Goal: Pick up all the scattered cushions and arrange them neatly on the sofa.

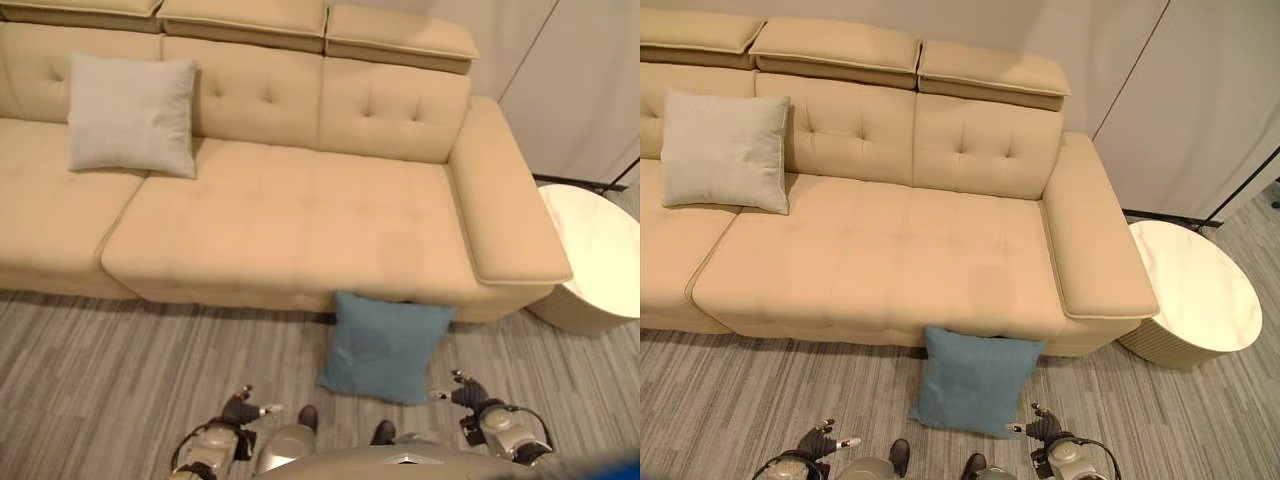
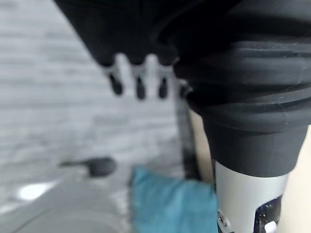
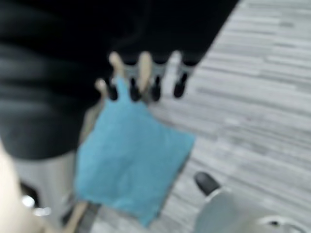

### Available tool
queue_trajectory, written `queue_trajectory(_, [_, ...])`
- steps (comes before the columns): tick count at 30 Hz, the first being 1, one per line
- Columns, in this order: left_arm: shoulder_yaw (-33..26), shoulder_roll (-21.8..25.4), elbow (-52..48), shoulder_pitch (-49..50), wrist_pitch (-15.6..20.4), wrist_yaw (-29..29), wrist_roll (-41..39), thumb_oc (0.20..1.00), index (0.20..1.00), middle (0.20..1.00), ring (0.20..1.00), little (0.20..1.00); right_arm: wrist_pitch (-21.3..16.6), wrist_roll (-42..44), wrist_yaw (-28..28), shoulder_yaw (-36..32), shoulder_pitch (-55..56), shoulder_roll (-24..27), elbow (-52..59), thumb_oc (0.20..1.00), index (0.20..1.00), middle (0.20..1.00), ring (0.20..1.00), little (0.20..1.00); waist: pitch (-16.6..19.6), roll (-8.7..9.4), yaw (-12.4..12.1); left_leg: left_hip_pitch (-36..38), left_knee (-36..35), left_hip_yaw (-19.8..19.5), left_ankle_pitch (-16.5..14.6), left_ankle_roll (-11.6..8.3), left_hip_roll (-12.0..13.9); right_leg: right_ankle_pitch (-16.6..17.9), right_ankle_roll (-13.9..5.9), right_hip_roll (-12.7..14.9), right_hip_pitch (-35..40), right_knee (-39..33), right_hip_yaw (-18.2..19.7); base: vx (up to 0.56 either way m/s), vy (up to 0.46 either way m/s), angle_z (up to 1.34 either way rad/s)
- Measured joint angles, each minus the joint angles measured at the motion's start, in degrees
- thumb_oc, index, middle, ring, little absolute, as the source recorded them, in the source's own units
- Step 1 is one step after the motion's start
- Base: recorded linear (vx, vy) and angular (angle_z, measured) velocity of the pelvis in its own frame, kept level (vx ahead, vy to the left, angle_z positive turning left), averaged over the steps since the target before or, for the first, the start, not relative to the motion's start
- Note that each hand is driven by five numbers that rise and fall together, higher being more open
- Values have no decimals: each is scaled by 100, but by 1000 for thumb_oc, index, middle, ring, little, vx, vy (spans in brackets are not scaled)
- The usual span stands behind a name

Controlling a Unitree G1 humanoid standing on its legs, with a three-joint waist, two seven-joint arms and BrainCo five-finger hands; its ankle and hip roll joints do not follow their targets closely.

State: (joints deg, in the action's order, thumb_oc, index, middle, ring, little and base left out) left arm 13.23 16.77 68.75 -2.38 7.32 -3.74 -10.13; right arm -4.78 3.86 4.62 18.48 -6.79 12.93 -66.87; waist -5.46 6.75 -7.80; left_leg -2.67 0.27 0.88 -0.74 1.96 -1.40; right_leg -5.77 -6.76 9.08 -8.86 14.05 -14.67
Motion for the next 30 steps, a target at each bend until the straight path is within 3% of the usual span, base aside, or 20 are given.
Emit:
queue_trajectory(4, [4,-39,1,-54,12,-36,-23,1000,1000,1000,1000,1000,-15,0,10,-5,-50,21,92,1000,1000,1000,1000,1000,-90,-77,61,39,19,-251,8,9,18,144,151,-143,452,-713,9,97,-102,22])
queue_trajectory(8, [11,-92,-98,-117,78,-61,-58,1000,1000,1000,1000,1000,-27,-1,20,14,-81,121,89,1000,1000,1000,1000,1000,-247,-349,53,-60,93,-414,66,-95,65,269,303,-292,671,-1072,-44,-24,-184,15])
queue_trajectory(13, [36,-47,-762,-349,144,-174,-291,1000,1000,1000,1000,1000,-72,5,95,-5,-72,184,123,1000,1000,1000,1000,1000,-410,-325,72,-495,151,-896,207,-320,142,307,340,-386,484,-1182,-369,-164,-151,42])
queue_trajectory(16, [311,-8,-1277,-706,341,-390,-467,1000,1000,1000,1000,1000,-221,61,305,-147,-301,341,323,1000,1000,1000,1000,1000,-643,-375,181,-1131,253,-1117,312,-490,194,124,391,-382,-265,-719,-534,-188,-49,22])
queue_trajectory(17, [403,36,-1477,-899,364,-521,-516,1000,1000,1000,1000,1000,-254,155,423,-285,-530,468,513,1000,1000,1000,1000,1000,-874,-357,216,-1495,299,-1070,423,-527,210,29,424,-296,-839,-220,-466,-121,-27,-12])
queue_trajectory(22, [547,135,-1598,-1830,474,-929,-986,1000,1000,1000,1000,1000,-315,285,862,-359,-1471,662,770,1000,1000,1000,1000,1000,-1425,-307,422,-2203,300,-796,639,-608,214,-55,547,-176,-2115,612,-157,-150,14,-26])
queue_trajectory(30, [968,177,-1852,-4037,614,-1629,-1408,1000,1000,1000,1000,1000,-370,619,1403,-211,-3391,1610,1018,1000,1000,1000,1000,1000,-2163,-408,725,-3906,727,-564,869,-549,150,150,656,-92,-4028,1241,167,-63,30,-16])
